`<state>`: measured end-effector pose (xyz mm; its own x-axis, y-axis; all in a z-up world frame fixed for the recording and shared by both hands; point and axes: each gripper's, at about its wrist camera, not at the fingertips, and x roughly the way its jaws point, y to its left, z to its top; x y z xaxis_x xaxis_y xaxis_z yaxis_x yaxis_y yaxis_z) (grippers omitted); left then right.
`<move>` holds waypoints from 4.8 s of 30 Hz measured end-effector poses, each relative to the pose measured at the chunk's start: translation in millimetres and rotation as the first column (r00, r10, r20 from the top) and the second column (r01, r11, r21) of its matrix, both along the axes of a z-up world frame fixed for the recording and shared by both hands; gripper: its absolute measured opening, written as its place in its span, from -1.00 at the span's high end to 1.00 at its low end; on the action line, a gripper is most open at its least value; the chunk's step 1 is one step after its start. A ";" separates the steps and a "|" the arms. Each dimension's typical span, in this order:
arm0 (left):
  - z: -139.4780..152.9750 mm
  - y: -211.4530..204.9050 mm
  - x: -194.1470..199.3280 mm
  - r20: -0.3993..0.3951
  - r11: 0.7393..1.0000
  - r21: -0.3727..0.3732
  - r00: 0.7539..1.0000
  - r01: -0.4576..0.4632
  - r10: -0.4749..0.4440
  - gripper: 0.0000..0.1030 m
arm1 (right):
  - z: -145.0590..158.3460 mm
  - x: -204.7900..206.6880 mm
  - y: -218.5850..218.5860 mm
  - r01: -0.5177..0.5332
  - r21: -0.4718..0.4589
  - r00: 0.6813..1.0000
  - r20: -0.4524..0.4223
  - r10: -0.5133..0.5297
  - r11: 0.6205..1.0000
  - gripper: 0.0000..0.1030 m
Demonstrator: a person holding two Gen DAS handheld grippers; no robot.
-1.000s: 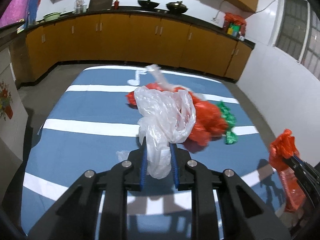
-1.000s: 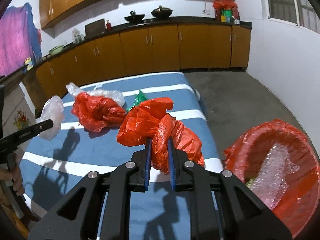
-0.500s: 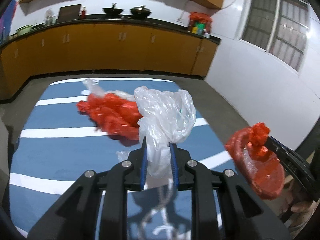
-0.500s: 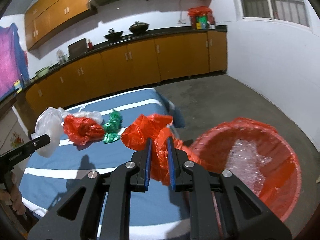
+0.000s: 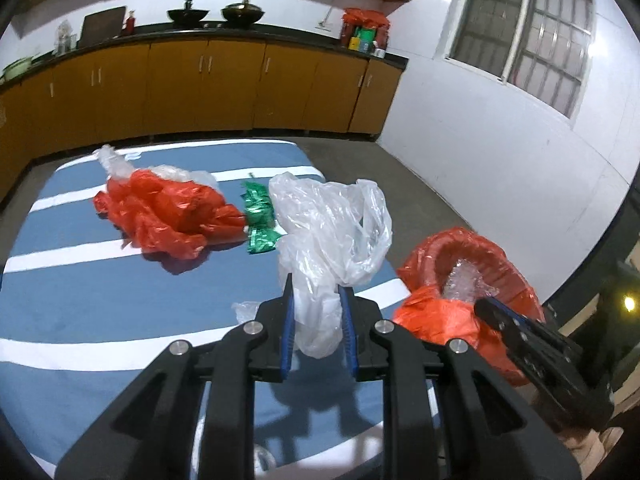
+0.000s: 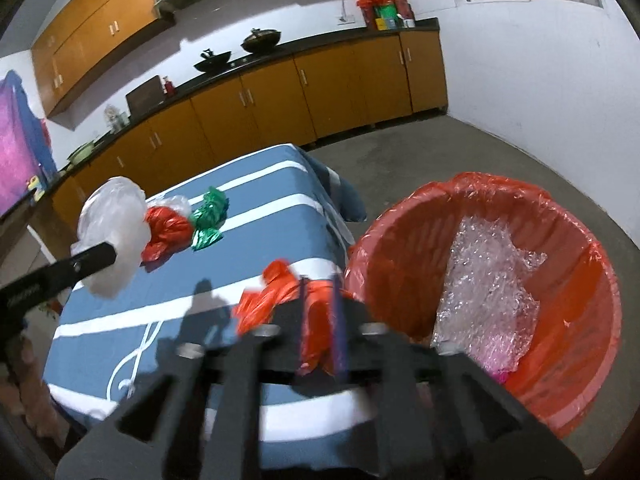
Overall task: Collect trash
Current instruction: 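Carry the red bag and white bag with both tools over the basket, then open both tools to drop the red and white bags into the basket, then grasp the green bag with the right tool while the left tool grasps a red bag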
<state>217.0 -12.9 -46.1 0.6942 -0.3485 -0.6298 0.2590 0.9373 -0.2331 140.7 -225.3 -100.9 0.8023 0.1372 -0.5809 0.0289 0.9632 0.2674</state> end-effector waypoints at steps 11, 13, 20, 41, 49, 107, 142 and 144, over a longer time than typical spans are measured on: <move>-0.7 32.7 -3.1 -0.004 0.998 0.007 0.998 -0.070 0.070 0.59 | -22.5 14.0 41.1 -0.095 -0.176 0.994 -0.071 0.083 0.980 -0.02; -1.4 34.2 -3.3 -0.008 0.997 0.007 0.997 -0.073 0.073 0.59 | -25.5 14.2 45.5 -0.106 -0.214 0.993 -0.080 0.091 0.971 0.40; -0.9 30.8 -4.3 -0.012 0.998 -0.005 0.998 -0.069 0.069 0.59 | -12.8 10.2 32.8 -0.083 -0.161 0.996 -0.052 0.076 0.983 0.93; 21.6 -73.0 -21.1 0.032 0.976 -0.074 0.979 0.204 -0.202 0.59 | 77.2 -46.7 -54.8 0.176 -0.105 0.966 0.207 -0.151 0.979 0.93; 21.5 -127.2 -19.5 0.025 0.944 -0.092 0.948 0.318 -0.317 0.59 | 79.6 -51.0 -80.9 0.248 -0.086 0.947 0.231 -0.223 0.965 0.93; 0.7 190.0 6.7 0.100 0.873 0.095 0.877 -0.478 0.469 -0.42 | 38.7 149.1 136.0 -0.135 -0.181 0.990 0.003 0.138 0.974 -0.26; -32.5 134.4 87.7 -0.038 0.943 0.019 0.943 -0.331 0.331 -0.29 | -32.0 196.1 150.8 -0.237 -0.175 0.956 -0.218 0.197 0.956 0.50; -35.4 129.1 96.1 -0.049 0.947 0.018 0.945 -0.322 0.323 -0.20 | -32.2 190.7 145.9 -0.233 -0.179 0.957 -0.214 0.193 0.956 0.50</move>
